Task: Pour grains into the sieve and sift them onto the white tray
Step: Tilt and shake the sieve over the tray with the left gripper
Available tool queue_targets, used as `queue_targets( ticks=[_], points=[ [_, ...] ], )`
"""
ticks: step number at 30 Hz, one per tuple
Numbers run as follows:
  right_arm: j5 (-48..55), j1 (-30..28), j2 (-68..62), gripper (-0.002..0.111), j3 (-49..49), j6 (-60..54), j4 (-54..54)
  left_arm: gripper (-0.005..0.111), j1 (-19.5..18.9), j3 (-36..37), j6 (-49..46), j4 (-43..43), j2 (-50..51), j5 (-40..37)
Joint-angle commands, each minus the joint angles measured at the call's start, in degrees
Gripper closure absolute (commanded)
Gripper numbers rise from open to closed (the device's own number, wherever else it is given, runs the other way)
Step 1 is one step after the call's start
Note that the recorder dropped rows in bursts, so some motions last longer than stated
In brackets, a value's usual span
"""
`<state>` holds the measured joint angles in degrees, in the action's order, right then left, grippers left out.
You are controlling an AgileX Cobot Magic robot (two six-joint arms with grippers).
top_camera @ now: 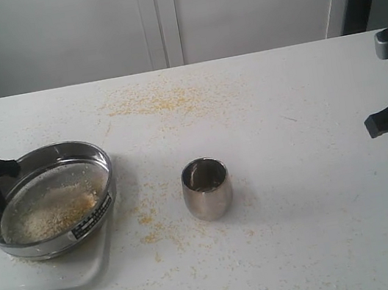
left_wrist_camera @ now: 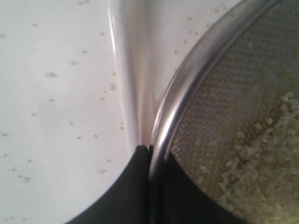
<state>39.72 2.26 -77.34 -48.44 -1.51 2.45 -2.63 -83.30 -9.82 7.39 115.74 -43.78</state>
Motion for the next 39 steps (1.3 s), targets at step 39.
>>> queue_targets(
  ticks=[39],
  points=[
    [-0.6,-0.6,0.4,0.108,0.0,0.1,0.1,0.107,-3.6,-0.7,-2.3,0.8,-7.8,-4.9]
  ],
)
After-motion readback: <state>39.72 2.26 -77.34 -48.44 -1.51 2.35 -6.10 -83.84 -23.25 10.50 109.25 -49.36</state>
